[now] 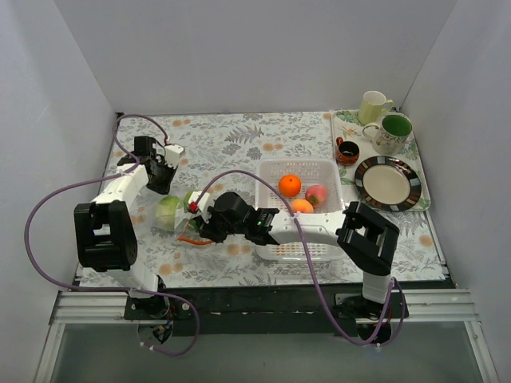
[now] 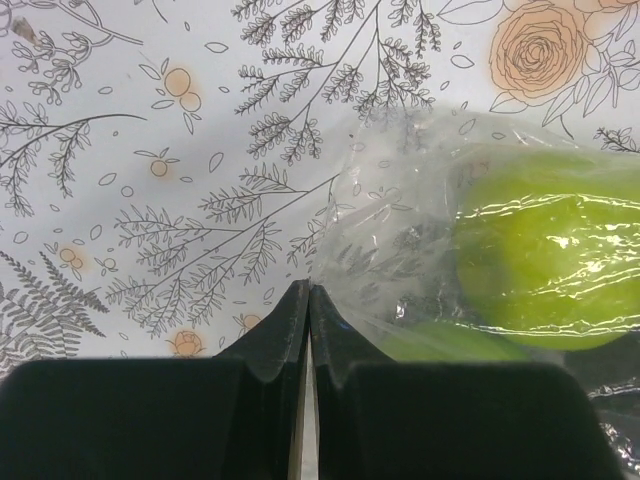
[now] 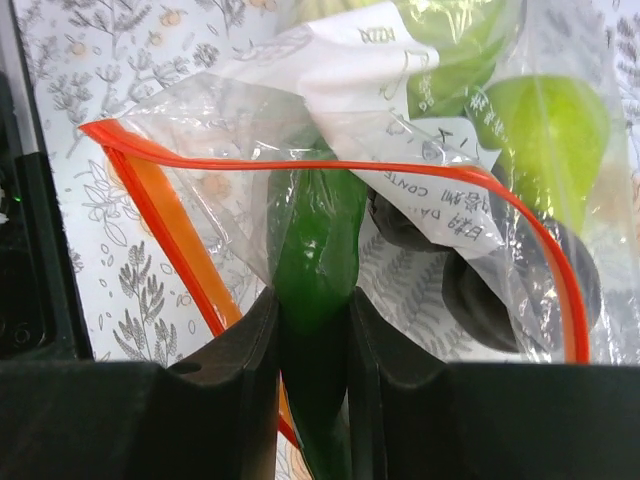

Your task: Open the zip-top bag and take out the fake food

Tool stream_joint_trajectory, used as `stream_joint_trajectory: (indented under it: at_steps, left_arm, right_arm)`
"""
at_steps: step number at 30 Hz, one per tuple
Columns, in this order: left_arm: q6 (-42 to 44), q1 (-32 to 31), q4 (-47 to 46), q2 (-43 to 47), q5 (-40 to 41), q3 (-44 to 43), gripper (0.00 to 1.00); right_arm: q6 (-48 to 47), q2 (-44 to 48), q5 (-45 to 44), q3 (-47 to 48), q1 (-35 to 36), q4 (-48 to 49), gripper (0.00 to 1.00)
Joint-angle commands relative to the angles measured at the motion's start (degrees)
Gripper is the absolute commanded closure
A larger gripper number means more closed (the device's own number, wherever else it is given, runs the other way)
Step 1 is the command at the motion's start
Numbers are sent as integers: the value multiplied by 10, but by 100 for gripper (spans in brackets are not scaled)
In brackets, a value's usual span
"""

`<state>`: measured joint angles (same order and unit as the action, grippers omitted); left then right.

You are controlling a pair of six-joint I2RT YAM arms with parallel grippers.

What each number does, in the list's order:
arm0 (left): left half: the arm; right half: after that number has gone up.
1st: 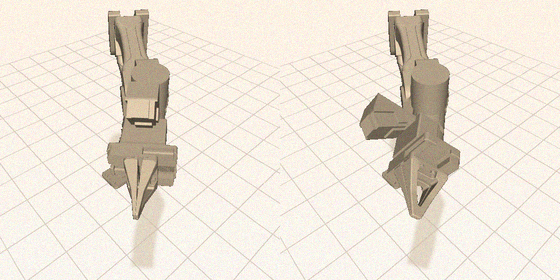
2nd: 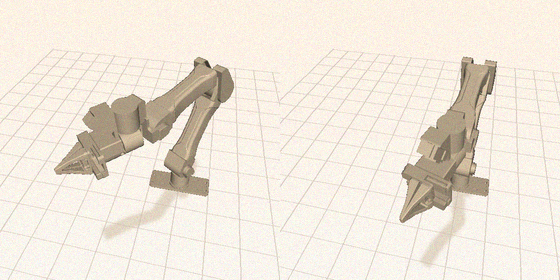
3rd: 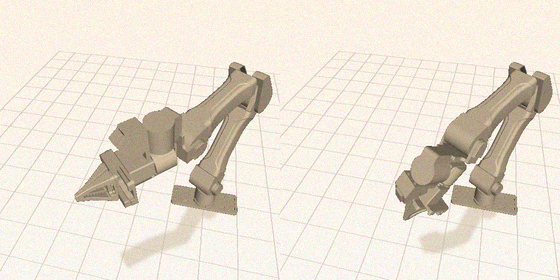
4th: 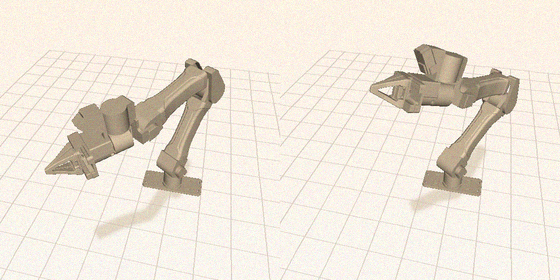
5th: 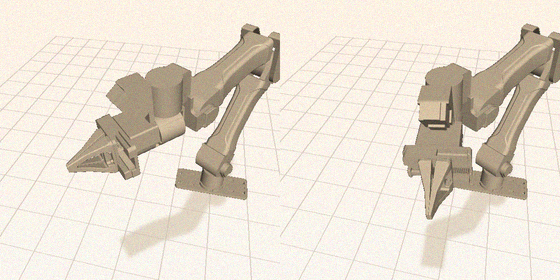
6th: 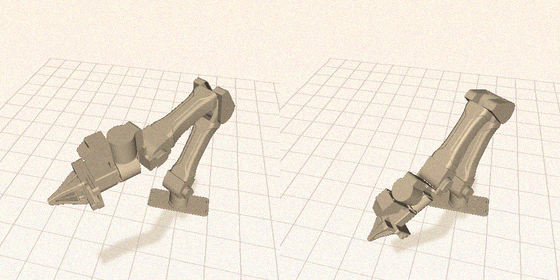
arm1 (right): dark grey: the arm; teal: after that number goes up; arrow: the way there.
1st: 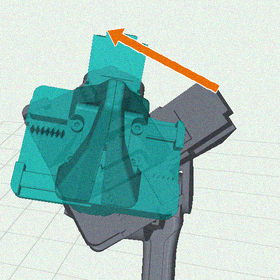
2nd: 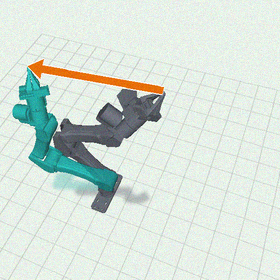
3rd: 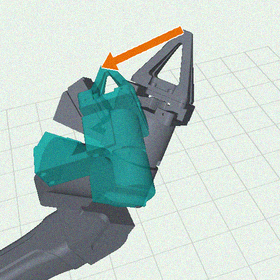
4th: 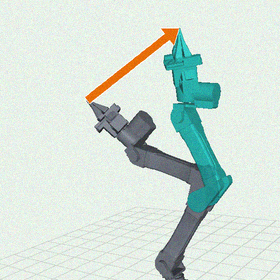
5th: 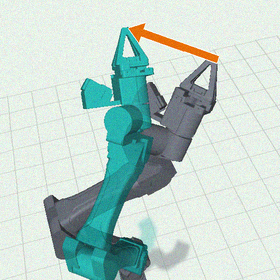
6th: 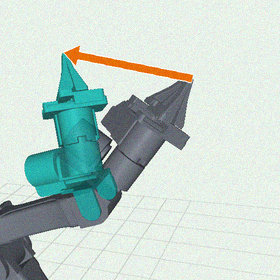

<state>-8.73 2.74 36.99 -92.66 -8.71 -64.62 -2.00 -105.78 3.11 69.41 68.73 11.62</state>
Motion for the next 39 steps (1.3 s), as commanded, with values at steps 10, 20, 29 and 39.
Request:
stream_joint_trajectory:
  at_steps: [10,20,29,39]
  left_arm:
    - [27,12,-34,59,28,54,100]
    - [26,12,-28,68,13,56,100]
    - [42,13,-39,79,30,70,100]
    - [23,13,-42,72,-2,99,100]
  right_arm:
    - [60,-38,-142,104,-2,-242,71]
    - [54,-86,-124,120,-9,-308,42]
    - [72,-63,-144,125,-11,-319,77]
    - [120,14,-200,170,-14,-429,81]
